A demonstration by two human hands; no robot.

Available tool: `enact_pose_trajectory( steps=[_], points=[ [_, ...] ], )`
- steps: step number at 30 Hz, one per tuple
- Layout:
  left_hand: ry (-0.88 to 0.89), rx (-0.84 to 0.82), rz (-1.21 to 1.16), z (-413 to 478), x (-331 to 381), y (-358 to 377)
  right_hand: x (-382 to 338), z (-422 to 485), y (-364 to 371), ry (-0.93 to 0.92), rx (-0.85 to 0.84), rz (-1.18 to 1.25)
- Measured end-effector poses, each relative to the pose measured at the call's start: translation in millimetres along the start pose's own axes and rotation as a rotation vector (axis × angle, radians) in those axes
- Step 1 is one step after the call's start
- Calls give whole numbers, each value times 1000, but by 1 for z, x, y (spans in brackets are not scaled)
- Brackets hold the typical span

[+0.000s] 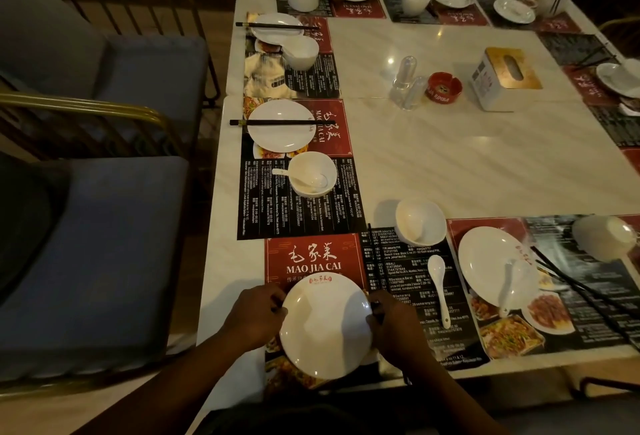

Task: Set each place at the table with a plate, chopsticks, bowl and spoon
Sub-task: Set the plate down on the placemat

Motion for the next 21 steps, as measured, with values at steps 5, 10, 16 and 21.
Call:
enact_pose_trajectory(
  steps=[5,10,16,21],
  points=[
    [13,11,10,0,1,0,-1,0,-1,-23,8,-22],
    [27,7,-1,1,0,-1,-1,0,0,-30,10,-25],
    [29,16,-6,0,1,-1,2,0,1,-18,0,-22],
    [40,21,-24,-1,2,-2,5,-1,-3,-14,-5,-31]
  ],
)
Point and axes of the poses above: each hand's wrist, its own z-axis towards the middle knuckle, its own y-axis out of the palm, x = y × z, the point moved 9 cm from there along z, towards the middle knuckle, and after that the axes turned 11 degrees about -y, right-handed, at the moved point
